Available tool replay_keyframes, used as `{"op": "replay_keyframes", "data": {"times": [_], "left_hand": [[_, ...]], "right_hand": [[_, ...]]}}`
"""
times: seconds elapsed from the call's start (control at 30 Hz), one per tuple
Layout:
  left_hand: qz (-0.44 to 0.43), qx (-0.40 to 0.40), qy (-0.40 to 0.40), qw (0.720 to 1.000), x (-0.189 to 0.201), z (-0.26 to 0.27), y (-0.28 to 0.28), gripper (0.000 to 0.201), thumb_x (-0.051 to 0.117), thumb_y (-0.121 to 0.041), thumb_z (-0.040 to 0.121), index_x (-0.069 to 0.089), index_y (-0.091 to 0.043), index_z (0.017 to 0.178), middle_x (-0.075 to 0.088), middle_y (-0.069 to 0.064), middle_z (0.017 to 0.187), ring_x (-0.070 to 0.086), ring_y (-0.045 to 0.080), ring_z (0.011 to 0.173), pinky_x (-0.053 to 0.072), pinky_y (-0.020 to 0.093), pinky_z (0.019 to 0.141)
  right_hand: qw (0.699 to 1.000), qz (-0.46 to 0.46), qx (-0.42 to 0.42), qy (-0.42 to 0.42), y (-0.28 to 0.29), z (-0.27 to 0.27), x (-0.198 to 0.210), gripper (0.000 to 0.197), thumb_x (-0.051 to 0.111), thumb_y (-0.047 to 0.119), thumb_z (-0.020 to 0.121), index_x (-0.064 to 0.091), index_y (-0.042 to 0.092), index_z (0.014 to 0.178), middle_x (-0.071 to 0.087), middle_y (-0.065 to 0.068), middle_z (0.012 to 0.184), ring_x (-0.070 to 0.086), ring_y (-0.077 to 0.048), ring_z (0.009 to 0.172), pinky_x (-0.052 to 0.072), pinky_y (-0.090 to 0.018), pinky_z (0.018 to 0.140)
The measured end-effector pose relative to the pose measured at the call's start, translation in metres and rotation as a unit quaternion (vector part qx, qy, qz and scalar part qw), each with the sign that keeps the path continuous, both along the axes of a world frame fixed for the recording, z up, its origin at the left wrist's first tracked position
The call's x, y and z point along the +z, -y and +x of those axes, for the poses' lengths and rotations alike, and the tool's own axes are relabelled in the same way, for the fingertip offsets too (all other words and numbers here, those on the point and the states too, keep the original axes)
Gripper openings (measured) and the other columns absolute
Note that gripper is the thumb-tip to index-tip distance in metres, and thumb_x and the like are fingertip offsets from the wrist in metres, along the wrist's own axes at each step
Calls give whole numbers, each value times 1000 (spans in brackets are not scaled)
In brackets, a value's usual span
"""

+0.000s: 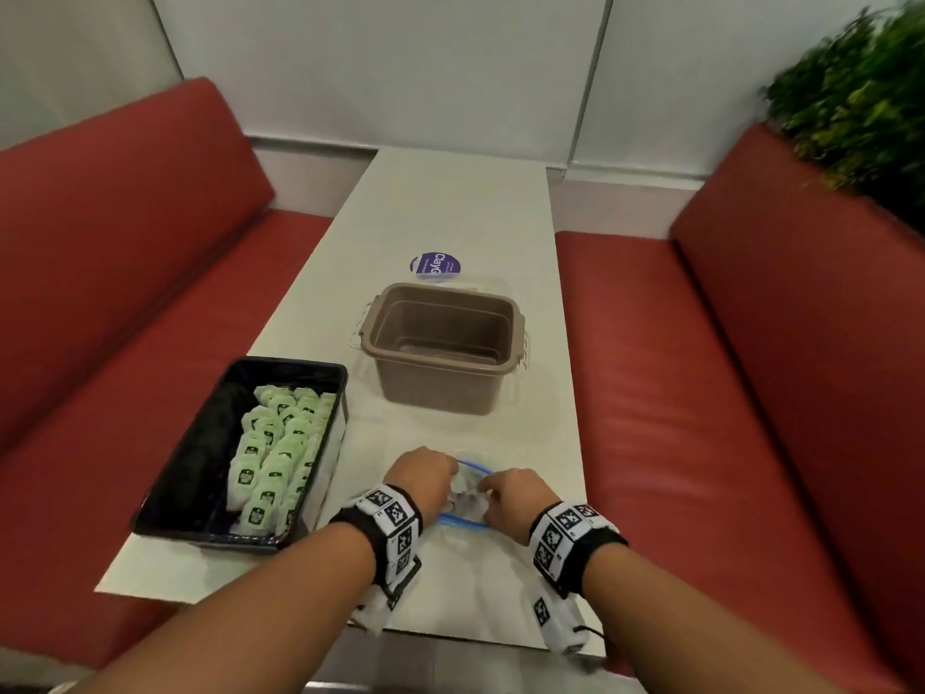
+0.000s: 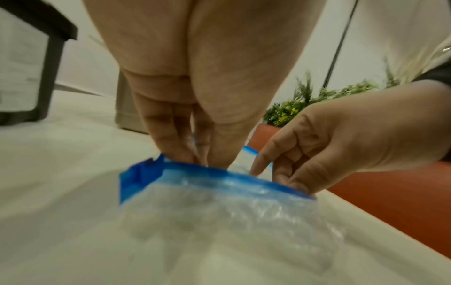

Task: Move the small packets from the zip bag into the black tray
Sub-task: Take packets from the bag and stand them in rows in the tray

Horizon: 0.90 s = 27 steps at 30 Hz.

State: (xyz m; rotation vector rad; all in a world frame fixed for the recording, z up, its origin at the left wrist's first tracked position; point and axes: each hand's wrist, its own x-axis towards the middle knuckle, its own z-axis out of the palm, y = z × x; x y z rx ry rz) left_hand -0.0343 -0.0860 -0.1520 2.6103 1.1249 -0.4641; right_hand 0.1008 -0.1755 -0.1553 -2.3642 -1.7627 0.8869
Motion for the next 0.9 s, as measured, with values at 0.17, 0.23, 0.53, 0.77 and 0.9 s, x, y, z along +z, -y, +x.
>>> {"op": "replay_keyframes", "data": {"times": [0.17,0.23,0.53,0.77,0.9], "left_hand": [[18,22,20,999,-16,0,0,30,59,-28,87,66,-22,116,63,7,112,63,30,104,49,36,86],[13,32,31,999,-18,1,-1,28,60,-31,86,67,-25,113,60,6,111,63,29,101,50,36,85],[14,39,89,995,-28,-2,1,26,59,-37,91,69,-34,115,60,2,116,62,25,104,50,34,86],[39,71,213,974,-20,-7,4,20,54,-37,96,71,-29,101,59,-7,101,62,19,86,51,33,76],[7,108,297,949,-3,-11,10,9,60,-31,92,68,-30,92,61,-13,96,55,8,73,48,29,77]], "right_hand": [[1000,11,8,-16,-2,2,-13,46,73,33,79,63,23,123,69,-4,117,63,-24,109,48,-27,92],[999,13,-3,-31,-5,3,-17,53,77,36,77,61,25,126,68,-2,118,63,-23,108,48,-27,92],[998,41,-29,-40,0,-3,-32,37,73,41,82,66,16,108,69,-5,104,64,-25,97,45,-28,78],[998,61,-3,-14,9,-8,-41,41,75,45,79,67,12,101,54,-5,101,53,-23,92,39,-28,78],[997,66,9,-28,12,-12,-42,42,76,38,79,69,13,112,52,-6,115,56,-24,103,45,-29,90]]}}
